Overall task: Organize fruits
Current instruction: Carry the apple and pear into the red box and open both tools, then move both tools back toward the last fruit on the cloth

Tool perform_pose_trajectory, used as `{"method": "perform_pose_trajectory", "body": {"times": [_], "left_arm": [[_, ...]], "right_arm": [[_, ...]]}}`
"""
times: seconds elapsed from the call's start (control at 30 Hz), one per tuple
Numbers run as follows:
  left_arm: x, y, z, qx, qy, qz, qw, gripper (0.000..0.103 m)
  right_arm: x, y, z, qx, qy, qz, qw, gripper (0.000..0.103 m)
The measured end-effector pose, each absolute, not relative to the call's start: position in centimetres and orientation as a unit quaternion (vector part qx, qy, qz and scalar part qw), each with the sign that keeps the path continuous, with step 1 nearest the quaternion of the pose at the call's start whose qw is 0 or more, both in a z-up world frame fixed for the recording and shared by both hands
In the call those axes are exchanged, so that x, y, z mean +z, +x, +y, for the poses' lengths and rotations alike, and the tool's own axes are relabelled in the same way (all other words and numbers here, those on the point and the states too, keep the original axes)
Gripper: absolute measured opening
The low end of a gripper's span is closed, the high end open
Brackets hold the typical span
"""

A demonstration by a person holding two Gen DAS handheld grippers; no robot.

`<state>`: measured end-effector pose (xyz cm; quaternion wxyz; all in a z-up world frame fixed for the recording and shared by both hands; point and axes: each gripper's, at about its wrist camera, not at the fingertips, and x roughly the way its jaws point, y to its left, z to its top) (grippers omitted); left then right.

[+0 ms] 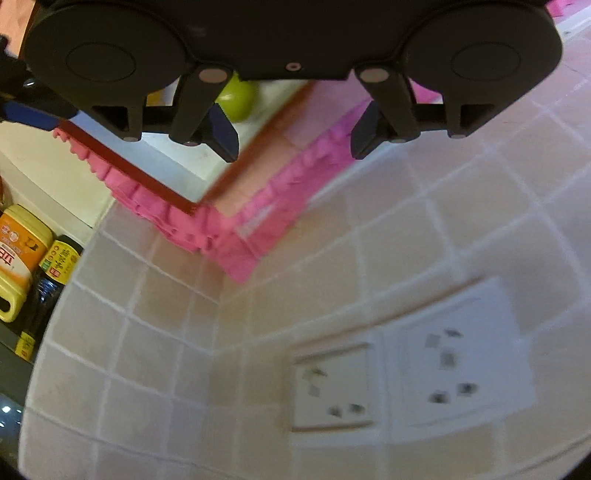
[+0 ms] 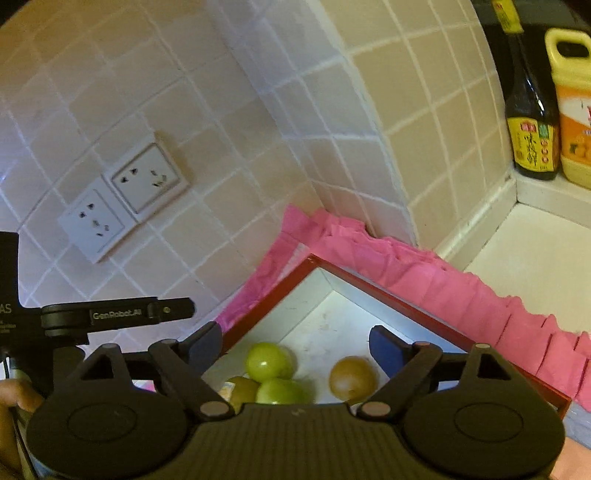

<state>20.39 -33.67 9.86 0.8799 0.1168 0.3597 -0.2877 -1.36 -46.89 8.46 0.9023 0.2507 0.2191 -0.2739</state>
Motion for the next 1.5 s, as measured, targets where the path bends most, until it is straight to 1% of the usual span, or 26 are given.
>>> {"method": "perform_pose_trajectory", "body": {"times": [0.1, 0.17, 0.27, 0.4, 0.5, 0.7, 0.8, 0.87, 1.0, 1.1, 1.2, 1.3, 1.43, 1.5], "left_arm": [[10.7, 20.6, -31.1, -0.265, 0.121, 0.36, 0.886, 0.08], [11.1, 20.4, -29.0, -0.252, 0.123, 0.353, 0.893, 0.08], [11.6, 19.6, -25.4, -0.229, 0.121, 0.344, 0.902, 0.08], [11.2, 18.8, -20.4, -0.203, 0.1, 0.353, 0.908, 0.08], [10.3, 18.7, -17.1, -0.183, 0.075, 0.371, 0.907, 0.08], [7.7, 19.1, -12.2, -0.14, 0.02, 0.412, 0.9, 0.08], [6.1, 19.1, -10.6, -0.131, -0.015, 0.433, 0.892, 0.08], [4.8, 19.2, -9.6, -0.126, -0.034, 0.452, 0.882, 0.08], [2.4, 19.7, -8.9, -0.116, -0.069, 0.478, 0.868, 0.079], [1.3, 19.8, -8.7, -0.113, -0.084, 0.488, 0.862, 0.079], [0.2, 20.2, -9.1, -0.109, -0.09, 0.498, 0.856, 0.07], [-0.5, 20.4, -9.2, -0.108, -0.086, 0.51, 0.849, 0.068], [-1.2, 20.5, -9.2, -0.113, -0.092, 0.516, 0.844, 0.067], [-1.4, 20.5, -9.2, -0.111, -0.091, 0.517, 0.844, 0.066]], "right_arm": [[9.6, -1.3, -45.6, -0.261, 0.246, 0.218, 0.908, 0.089], [10.4, -1.5, -44.7, -0.248, 0.256, 0.204, 0.912, 0.089], [11.4, -1.7, -42.8, -0.238, 0.266, 0.178, 0.917, 0.092], [11.4, -1.6, -40.2, -0.209, 0.278, 0.138, 0.927, 0.093], [10.8, -0.8, -38.4, -0.186, 0.278, 0.129, 0.934, 0.093], [8.7, 2.3, -35.2, -0.153, 0.249, 0.167, 0.941, 0.093], [6.9, 4.0, -33.1, -0.153, 0.211, 0.202, 0.944, 0.093], [5.6, 5.1, -32.0, -0.144, 0.204, 0.224, 0.942, 0.092], [2.8, 7.5, -30.5, -0.12, 0.224, 0.25, 0.934, 0.088], [0.2, 9.3, -31.4, -0.114, 0.289, 0.264, 0.913, 0.079], [-1.8, 11.4, -31.8, -0.116, 0.297, 0.296, 0.9, 0.07], [-3.0, 12.7, -31.7, -0.127, 0.295, 0.313, 0.894, 0.069], [-4.5, 13.5, -32.2, -0.1, 0.331, 0.339, 0.875, 0.069], [-5.1, 13.7, -32.0, -0.11, 0.325, 0.353, 0.87, 0.069]]}}
